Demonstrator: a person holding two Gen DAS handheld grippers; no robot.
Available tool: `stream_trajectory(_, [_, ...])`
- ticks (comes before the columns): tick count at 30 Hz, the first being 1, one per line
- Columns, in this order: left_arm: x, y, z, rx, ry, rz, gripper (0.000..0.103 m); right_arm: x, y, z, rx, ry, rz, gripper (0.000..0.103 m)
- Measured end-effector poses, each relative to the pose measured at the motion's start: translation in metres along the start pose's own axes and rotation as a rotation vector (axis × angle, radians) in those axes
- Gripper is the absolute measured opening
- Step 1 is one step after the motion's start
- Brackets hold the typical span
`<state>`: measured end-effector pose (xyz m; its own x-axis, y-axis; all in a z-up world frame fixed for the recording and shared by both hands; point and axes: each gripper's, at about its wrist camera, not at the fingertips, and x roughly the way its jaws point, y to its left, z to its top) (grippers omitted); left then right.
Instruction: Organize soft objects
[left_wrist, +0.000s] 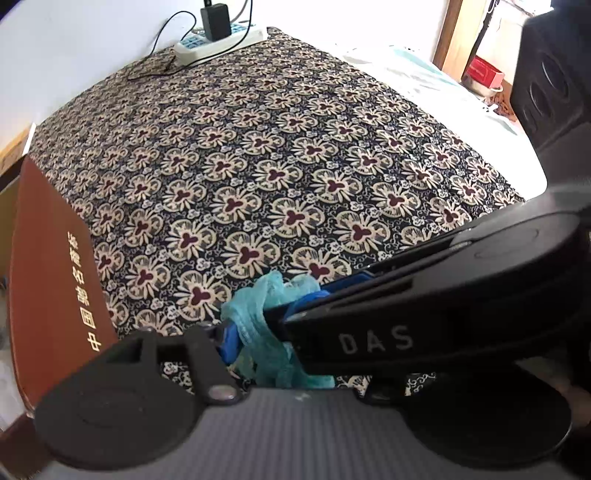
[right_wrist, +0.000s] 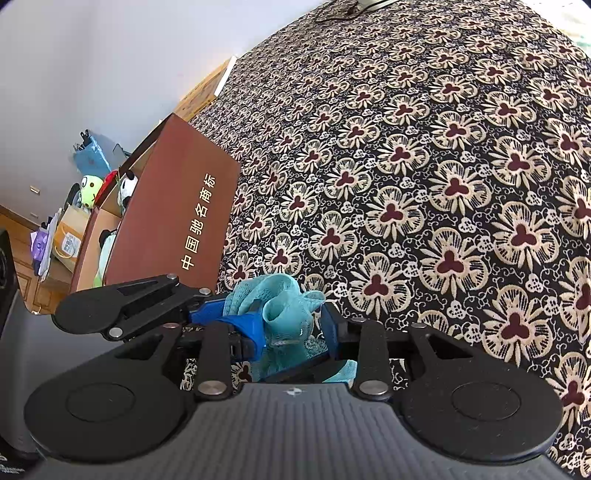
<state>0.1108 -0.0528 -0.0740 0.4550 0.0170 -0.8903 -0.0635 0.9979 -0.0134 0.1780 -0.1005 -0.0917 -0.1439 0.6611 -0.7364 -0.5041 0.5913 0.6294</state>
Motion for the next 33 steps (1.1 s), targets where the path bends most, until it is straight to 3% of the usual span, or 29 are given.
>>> stream_trajectory(24, [0.023,-0.014,0.012,0.113,0.075,0.038,0.057,-0.037,-0.053,-0.019,0.136,-0.056,0.042,0.016])
stream_trajectory(33, [0.023,-0.016,0.010,0.140,0.066,0.006,0.055,-0.053,-0.063,-0.031,0.172,-0.083,0.036,0.016])
